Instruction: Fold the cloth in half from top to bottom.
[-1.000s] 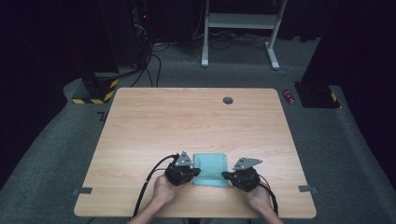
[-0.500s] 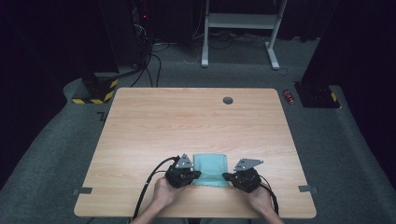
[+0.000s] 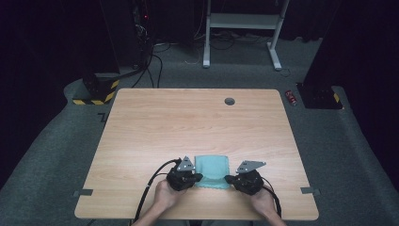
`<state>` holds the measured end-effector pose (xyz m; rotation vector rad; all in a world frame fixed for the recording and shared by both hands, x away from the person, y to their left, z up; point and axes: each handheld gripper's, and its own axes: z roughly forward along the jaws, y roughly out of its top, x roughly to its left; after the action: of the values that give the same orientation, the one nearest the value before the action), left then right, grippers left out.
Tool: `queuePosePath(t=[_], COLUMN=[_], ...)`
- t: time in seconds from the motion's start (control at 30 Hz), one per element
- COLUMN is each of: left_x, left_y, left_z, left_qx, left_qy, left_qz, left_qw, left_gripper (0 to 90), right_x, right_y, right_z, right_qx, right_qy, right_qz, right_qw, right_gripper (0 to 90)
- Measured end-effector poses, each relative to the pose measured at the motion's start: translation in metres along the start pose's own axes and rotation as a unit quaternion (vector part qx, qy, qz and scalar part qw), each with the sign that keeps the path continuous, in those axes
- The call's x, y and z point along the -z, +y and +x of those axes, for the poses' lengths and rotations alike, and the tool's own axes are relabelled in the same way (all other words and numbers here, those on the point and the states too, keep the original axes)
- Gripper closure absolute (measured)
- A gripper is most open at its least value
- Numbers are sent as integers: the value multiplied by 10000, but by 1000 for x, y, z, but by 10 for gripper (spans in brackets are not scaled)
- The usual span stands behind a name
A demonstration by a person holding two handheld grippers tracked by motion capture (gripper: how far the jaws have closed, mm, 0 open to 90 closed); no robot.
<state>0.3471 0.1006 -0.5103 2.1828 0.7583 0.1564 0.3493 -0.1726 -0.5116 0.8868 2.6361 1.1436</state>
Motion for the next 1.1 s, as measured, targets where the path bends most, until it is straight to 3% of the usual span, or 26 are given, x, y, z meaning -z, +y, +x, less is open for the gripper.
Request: queuePosePath(t=[0.3, 0.5, 0.6, 0.67, 0.8, 1.1], left_x=[3, 5, 6, 6, 5, 7], left_y=[-3, -2, -3, -3, -3, -5], left_z=[1, 2, 3, 1, 1, 3], left_qx=[123, 146, 66, 47, -15, -45], left_qy=[-48, -44, -13, -15, -39, -73], left_qz=[-17, -22, 49, 54, 121, 146], left_qw=[9999, 9999, 10000, 10000, 9999, 9999], left_gripper=[807, 788, 841, 886, 891, 891], right_x=[4, 8, 9, 11, 10, 6], right_y=[-2, -1, 0, 0, 2, 1], right_z=[-2, -2, -2, 0, 3, 7], right_qx=[-149, -202, -214, -136, -39, 23], right_qy=[205, 310, 324, 304, 342, 459], right_qz=[-95, -201, -229, -277, -174, -33], right_qw=[9996, 9991, 9990, 9991, 9993, 9989], right_gripper=[753, 736, 747, 803, 895, 900])
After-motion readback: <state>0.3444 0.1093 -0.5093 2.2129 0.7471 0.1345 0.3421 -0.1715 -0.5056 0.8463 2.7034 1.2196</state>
